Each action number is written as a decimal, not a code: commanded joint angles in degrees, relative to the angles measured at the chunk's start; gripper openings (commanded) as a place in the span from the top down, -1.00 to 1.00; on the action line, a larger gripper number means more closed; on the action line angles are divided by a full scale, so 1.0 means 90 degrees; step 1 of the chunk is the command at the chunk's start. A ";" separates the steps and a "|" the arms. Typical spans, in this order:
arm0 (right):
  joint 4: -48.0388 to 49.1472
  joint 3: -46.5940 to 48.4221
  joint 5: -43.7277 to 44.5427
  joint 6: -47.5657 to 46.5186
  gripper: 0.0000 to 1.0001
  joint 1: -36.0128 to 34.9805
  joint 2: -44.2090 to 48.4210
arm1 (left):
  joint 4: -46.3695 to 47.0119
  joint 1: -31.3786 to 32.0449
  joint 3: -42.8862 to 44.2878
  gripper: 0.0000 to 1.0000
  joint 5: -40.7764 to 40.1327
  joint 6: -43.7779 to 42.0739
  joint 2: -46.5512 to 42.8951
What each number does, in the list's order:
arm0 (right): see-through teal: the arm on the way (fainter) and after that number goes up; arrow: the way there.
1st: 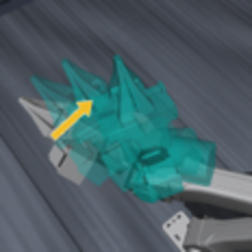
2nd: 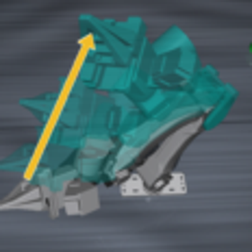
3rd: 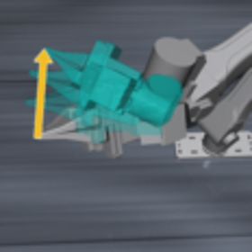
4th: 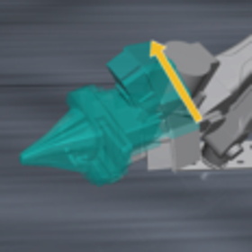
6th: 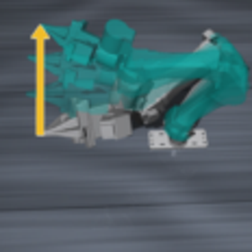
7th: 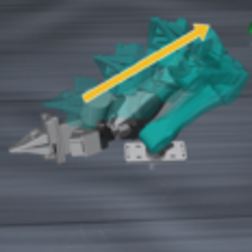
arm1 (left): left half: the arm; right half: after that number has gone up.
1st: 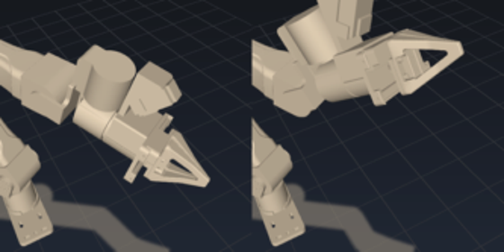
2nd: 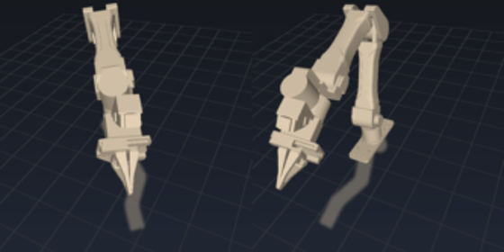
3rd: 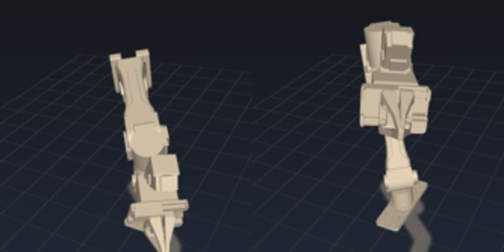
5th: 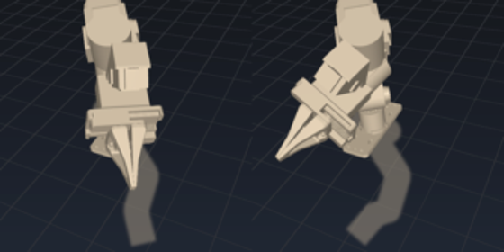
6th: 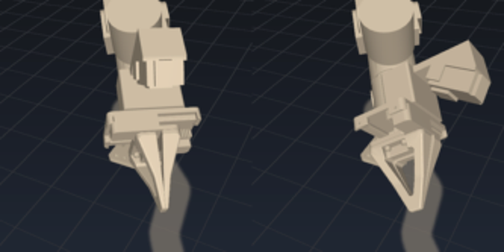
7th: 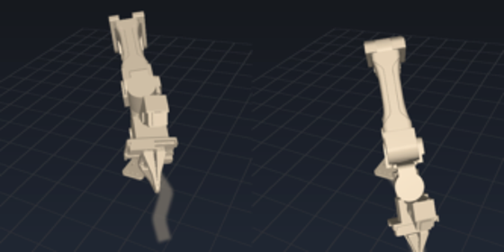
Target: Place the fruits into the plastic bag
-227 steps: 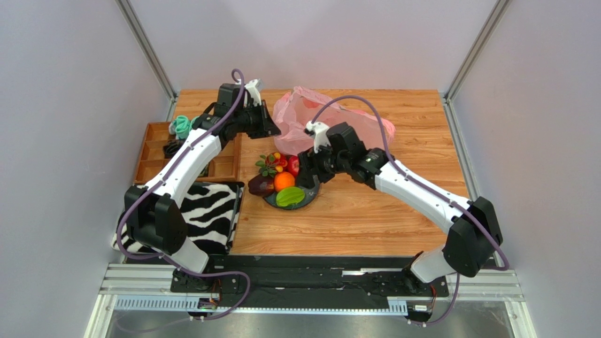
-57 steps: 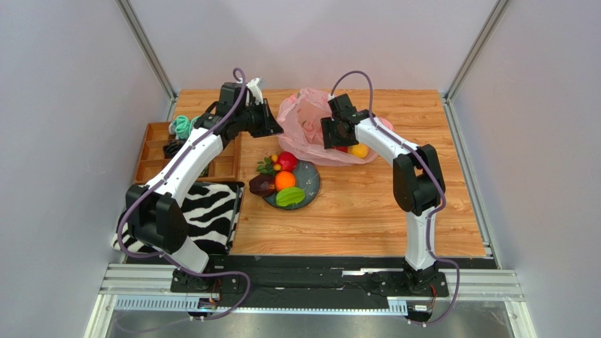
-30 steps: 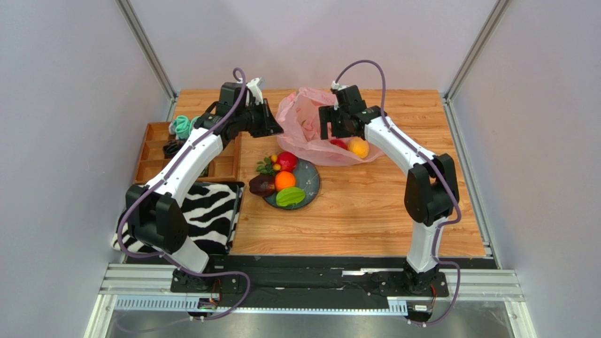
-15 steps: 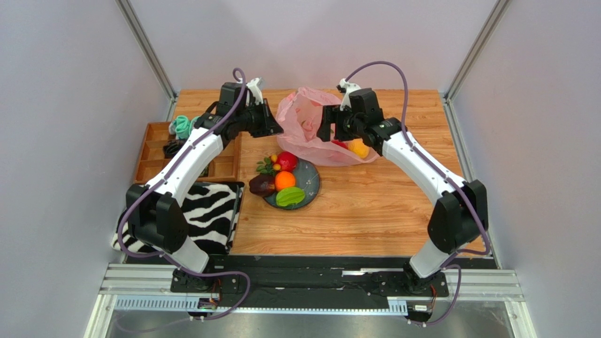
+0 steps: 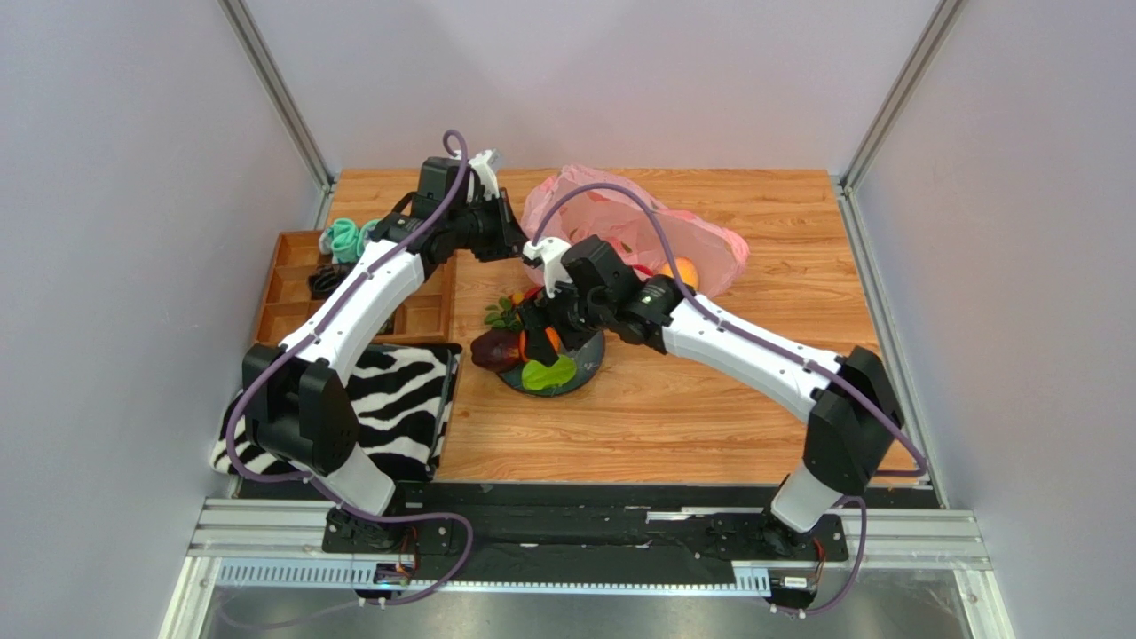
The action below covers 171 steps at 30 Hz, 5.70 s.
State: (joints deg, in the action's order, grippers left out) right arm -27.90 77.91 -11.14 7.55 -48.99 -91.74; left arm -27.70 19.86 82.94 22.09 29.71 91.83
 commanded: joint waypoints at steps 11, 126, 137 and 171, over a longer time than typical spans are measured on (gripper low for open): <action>-0.0367 0.0826 0.1208 0.0996 -0.63 0.0043 -0.1231 | 0.0168 0.0030 0.0150 1.00 0.0114 0.0165 -0.0106; 0.1030 -0.0532 0.2157 0.0937 0.21 0.1262 0.1327 | 0.0217 0.0040 -0.0065 1.00 0.0163 0.0107 -0.0418; 0.0825 -0.0064 0.2320 0.0949 0.24 0.2260 0.0693 | 0.0148 0.0049 -0.0143 1.00 0.0134 0.0028 -0.0565; -0.0327 0.2125 0.2428 0.0890 0.15 0.2240 -0.3175 | 0.0227 0.0118 0.0072 1.00 0.0066 0.0107 -0.0311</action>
State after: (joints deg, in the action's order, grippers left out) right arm -29.43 94.78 6.59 17.19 -28.75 -120.09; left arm -26.41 20.67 80.99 22.44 31.00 89.21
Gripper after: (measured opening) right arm 0.733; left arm 0.008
